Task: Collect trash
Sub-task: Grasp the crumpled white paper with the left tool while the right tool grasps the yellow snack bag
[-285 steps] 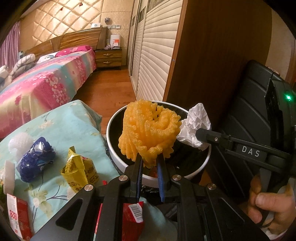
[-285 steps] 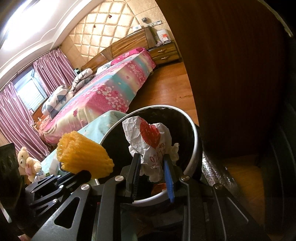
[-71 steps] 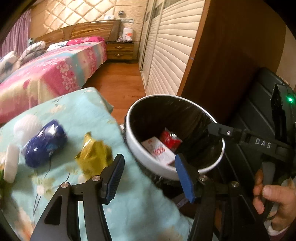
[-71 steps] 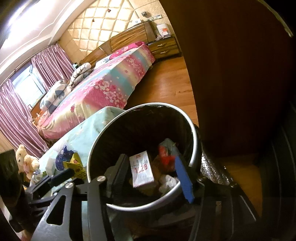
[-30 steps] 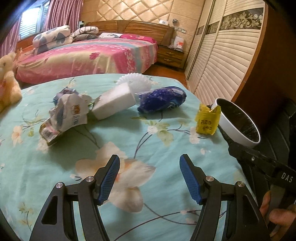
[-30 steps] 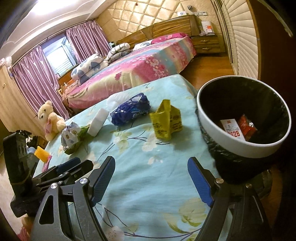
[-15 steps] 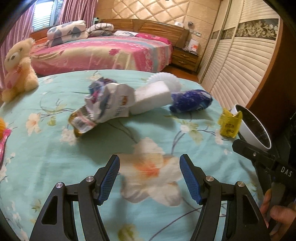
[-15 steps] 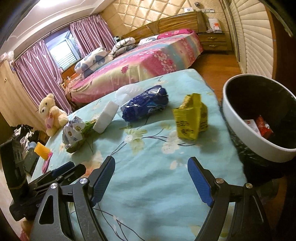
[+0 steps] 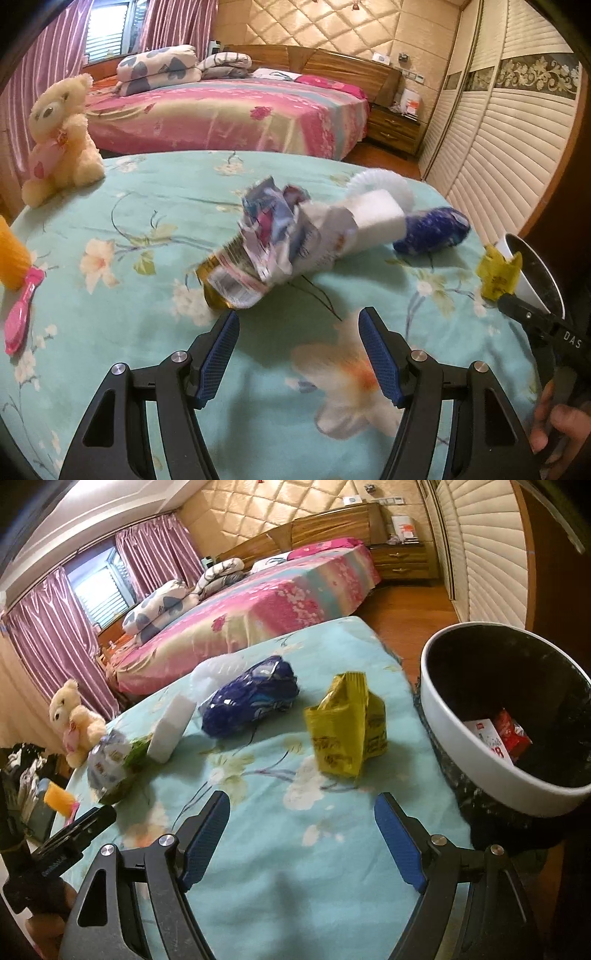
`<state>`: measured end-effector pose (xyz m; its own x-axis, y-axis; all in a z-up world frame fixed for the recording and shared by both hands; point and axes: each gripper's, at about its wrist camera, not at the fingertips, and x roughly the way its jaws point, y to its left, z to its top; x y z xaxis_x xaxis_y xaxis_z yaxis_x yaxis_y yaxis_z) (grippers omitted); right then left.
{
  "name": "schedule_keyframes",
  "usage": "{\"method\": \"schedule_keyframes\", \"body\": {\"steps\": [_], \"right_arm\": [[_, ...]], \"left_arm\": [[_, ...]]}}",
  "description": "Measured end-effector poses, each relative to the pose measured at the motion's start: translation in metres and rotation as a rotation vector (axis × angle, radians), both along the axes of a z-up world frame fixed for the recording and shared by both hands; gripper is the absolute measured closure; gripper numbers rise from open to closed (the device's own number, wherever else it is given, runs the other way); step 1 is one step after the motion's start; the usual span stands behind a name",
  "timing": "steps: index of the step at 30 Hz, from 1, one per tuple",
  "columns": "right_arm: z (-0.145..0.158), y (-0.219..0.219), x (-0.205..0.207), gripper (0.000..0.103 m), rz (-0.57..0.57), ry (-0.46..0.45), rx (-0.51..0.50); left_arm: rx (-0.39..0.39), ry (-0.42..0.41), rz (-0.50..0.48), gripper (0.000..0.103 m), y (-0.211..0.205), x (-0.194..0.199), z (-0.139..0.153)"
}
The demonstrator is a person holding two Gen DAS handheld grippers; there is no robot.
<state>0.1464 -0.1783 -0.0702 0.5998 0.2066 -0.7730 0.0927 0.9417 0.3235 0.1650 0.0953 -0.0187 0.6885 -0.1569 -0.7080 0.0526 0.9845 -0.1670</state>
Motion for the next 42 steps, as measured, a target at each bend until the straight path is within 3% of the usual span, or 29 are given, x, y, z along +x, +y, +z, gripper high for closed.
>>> {"method": "schedule_keyframes", "body": {"steps": [10,11,12,13,15,16,21,23,25,27,33,35,36,37,42], "right_arm": [[-0.009,-0.011,0.027,0.025,-0.031,0.003,-0.009],[-0.009,-0.012,0.028,0.028,-0.034,0.000,-0.012],[-0.009,-0.012,0.028,0.038,-0.035,0.001,-0.015],[-0.010,-0.013,0.028,0.054,-0.037,0.004,-0.018],[-0.012,-0.015,0.028,0.072,-0.041,0.014,-0.018],[-0.013,-0.017,0.026,0.073,-0.042,0.014,-0.013],[-0.007,-0.017,0.015,0.081,-0.029,-0.013,-0.006],[-0.005,-0.016,0.010,0.081,-0.016,-0.018,0.004],[-0.004,-0.016,0.007,0.082,-0.011,-0.020,0.014],[-0.002,-0.015,0.005,0.082,-0.003,-0.021,0.027],[0.003,-0.012,0.000,0.082,0.009,-0.021,0.048],[0.003,-0.013,-0.001,0.082,0.007,-0.019,0.048],[0.002,-0.014,-0.001,0.082,0.005,-0.016,0.048],[0.002,-0.015,0.000,0.082,0.003,-0.014,0.049],[0.006,-0.017,-0.005,0.082,-0.006,-0.018,0.055]], "left_arm": [[0.036,-0.028,0.011,0.039,0.002,0.032,-0.001],[0.034,-0.029,0.010,0.043,0.002,0.034,-0.001],[0.028,-0.027,0.006,0.057,0.003,0.036,-0.002],[0.020,-0.016,-0.004,0.071,0.004,0.039,-0.004],[0.003,0.005,-0.015,0.089,0.007,0.042,-0.007],[-0.001,0.012,-0.017,0.093,0.007,0.043,-0.009],[-0.010,0.014,-0.023,0.092,0.013,0.036,-0.008],[-0.016,0.015,-0.022,0.083,0.014,0.031,-0.006],[0.003,-0.008,-0.008,0.057,0.014,0.027,-0.002],[0.028,-0.036,-0.003,0.047,0.010,0.025,0.002],[0.124,-0.076,-0.038,0.045,-0.016,0.038,-0.001],[0.146,-0.085,-0.055,0.061,-0.024,0.045,-0.003],[0.143,-0.074,-0.073,0.086,-0.026,0.049,-0.006],[0.136,-0.061,-0.087,0.099,-0.027,0.052,-0.008],[0.092,-0.050,-0.113,0.102,-0.025,0.048,-0.009]]}}
